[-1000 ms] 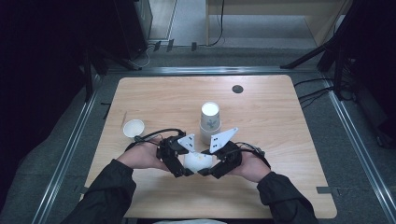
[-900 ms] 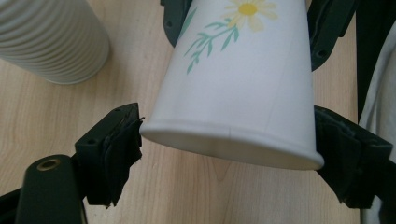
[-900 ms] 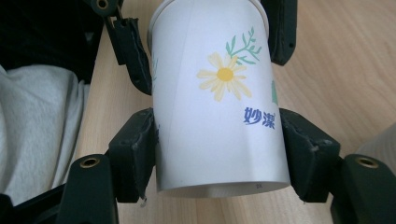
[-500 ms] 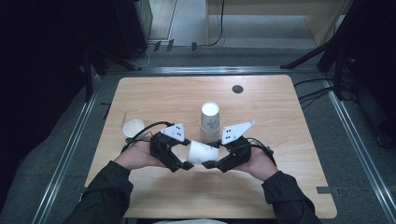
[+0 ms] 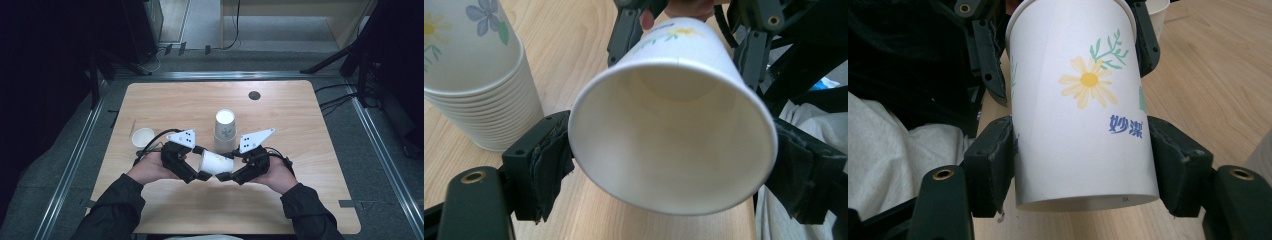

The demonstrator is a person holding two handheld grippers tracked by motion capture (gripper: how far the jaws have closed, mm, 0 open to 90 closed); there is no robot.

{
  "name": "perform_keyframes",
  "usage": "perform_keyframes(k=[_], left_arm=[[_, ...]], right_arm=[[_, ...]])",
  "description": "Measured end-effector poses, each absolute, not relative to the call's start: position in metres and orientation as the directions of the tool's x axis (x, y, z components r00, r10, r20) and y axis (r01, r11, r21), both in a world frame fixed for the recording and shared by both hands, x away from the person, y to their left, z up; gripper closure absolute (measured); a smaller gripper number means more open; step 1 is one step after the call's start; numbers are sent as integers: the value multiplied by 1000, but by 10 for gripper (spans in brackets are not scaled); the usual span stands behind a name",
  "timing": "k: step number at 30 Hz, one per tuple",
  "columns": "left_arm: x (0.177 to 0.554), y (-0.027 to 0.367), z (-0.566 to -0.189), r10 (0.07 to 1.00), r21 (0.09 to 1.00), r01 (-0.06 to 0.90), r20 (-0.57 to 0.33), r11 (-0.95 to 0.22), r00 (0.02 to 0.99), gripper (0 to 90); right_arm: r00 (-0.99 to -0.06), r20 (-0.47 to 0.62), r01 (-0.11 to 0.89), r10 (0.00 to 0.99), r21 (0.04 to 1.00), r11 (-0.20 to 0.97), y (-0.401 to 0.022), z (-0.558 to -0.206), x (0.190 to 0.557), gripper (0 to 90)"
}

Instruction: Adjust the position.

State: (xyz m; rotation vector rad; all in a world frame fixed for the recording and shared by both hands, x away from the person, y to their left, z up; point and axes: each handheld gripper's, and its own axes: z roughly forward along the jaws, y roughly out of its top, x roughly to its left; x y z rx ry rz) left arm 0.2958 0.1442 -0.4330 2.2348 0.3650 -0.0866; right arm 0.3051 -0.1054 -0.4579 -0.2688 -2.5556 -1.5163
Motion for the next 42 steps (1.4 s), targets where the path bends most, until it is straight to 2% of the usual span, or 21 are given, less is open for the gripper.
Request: perform_keyframes(k=[15,21,27,31,38,42], left_arm=[[296,145,-432,213,741,282,-190,-609,958,227],[295,145,-430,221,714,270,-164,-646,961,235],[296,150,-425,225,710,270,-160,-651,961,238],[296,151,-422,236,677,254,-121,-691,964,238],[298,150,-422,245,633,257,-110,-730,963,238],[301,142,-428,246,571,256,-96,-780,964,237]], right_arm=[[-970,234,234,62,842,487,-101,-460,304,333],[-972,217,233,93,826,514,-98,-462,304,262],[-972,209,234,108,812,535,-98,-465,304,249],[-973,194,229,122,800,555,-98,-467,304,245],[-976,173,219,133,790,572,-97,-469,305,245],[-977,162,214,140,782,585,-93,-472,305,245]])
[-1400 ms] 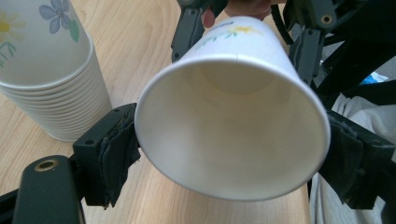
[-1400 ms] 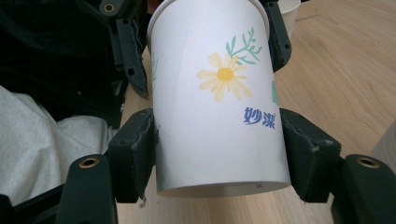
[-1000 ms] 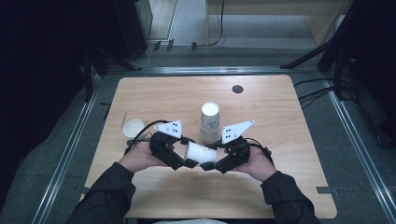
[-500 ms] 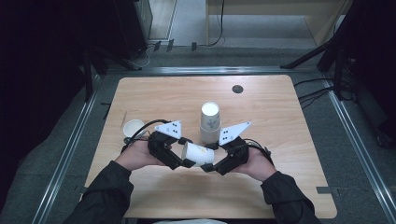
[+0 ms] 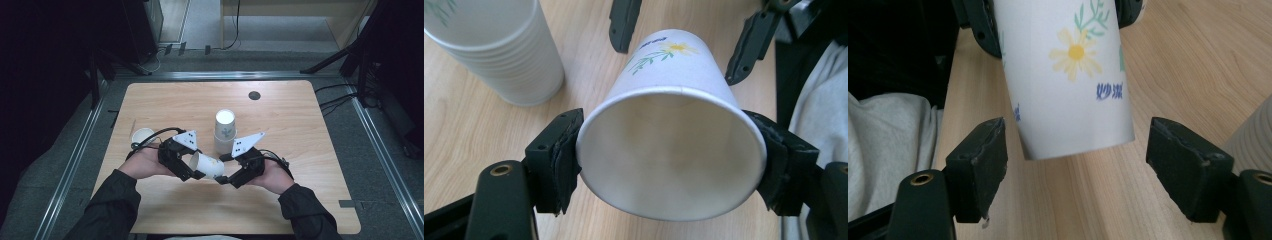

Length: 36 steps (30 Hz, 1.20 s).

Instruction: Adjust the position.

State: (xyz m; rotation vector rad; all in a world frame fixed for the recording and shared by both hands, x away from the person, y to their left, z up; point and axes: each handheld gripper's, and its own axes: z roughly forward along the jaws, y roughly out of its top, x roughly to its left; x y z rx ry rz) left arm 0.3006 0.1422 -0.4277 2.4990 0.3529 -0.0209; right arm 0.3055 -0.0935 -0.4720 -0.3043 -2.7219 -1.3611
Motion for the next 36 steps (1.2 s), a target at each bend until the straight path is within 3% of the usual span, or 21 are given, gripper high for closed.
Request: perform_keyframes(k=[18,22,36], left_arm=[[301,115,-438,203,491,217,-83,-844,976,237],[301,115,-439,195,489,212,-87,-846,977,237],[303,131,-432,219,601,244,-116,-761,969,145]], right_arm=[[-984,142,176,105,726,665,-76,-488,304,273],[-987,134,156,85,721,675,-75,-488,302,330],[-985,135,175,111,762,624,-86,-479,305,329]])
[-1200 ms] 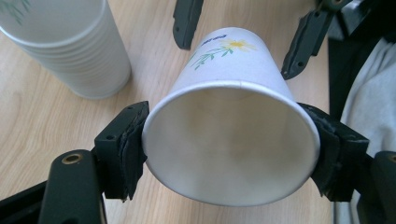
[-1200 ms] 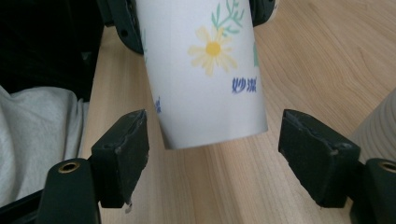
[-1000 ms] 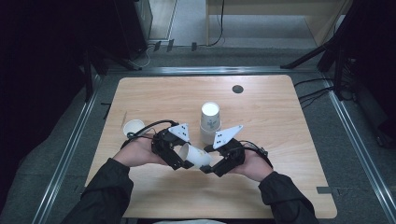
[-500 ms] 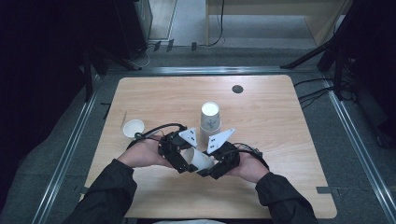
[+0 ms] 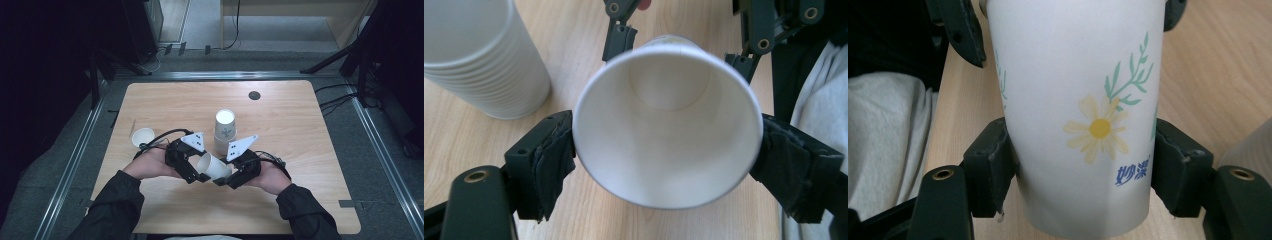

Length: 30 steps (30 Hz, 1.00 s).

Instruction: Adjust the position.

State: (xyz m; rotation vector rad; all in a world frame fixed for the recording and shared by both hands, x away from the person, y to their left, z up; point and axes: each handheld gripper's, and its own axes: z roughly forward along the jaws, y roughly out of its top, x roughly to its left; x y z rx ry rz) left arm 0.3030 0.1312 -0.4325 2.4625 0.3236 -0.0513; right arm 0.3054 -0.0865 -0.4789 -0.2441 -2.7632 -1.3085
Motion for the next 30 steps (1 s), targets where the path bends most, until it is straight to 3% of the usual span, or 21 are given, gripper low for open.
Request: perform_keyframes(k=[16,21,30], left_arm=[[300,147,-436,293,703,307,-145,-642,945,128],[302,144,-437,297,732,340,-195,-591,935,107],[300,141,-433,302,793,335,-200,-509,932,133]], right_arm=[[-976,156,213,150,820,532,-108,-463,310,328],[-973,167,225,157,827,515,-112,-462,310,328],[-969,197,244,147,843,479,-112,-460,311,328]])
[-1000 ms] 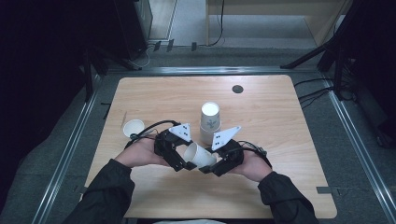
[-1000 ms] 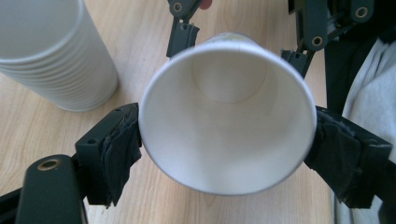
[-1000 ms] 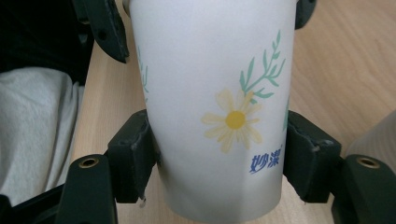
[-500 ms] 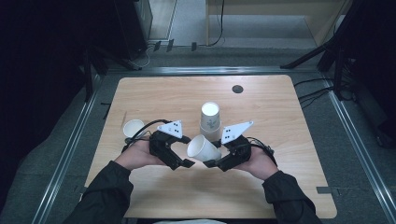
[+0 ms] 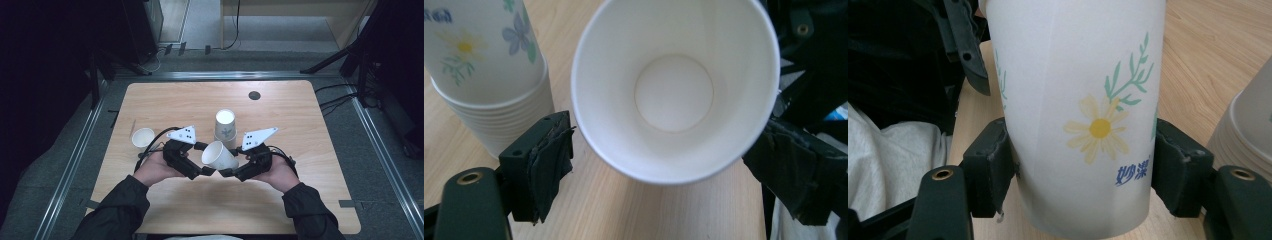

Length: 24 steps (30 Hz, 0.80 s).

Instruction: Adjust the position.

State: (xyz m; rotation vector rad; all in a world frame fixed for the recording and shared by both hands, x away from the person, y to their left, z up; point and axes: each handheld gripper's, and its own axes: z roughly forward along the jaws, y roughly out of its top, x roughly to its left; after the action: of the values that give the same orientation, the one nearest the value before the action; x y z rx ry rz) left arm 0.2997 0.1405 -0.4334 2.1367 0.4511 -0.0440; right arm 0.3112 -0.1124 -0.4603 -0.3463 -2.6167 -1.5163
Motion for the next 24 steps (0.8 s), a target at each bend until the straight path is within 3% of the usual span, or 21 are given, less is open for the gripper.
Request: perform_keyframes(k=[24], left_arm=[[299,138,-429,291,829,331,-215,-450,933,229]], right_arm=[[-967,230,254,111,843,473,-103,-464,310,329]])
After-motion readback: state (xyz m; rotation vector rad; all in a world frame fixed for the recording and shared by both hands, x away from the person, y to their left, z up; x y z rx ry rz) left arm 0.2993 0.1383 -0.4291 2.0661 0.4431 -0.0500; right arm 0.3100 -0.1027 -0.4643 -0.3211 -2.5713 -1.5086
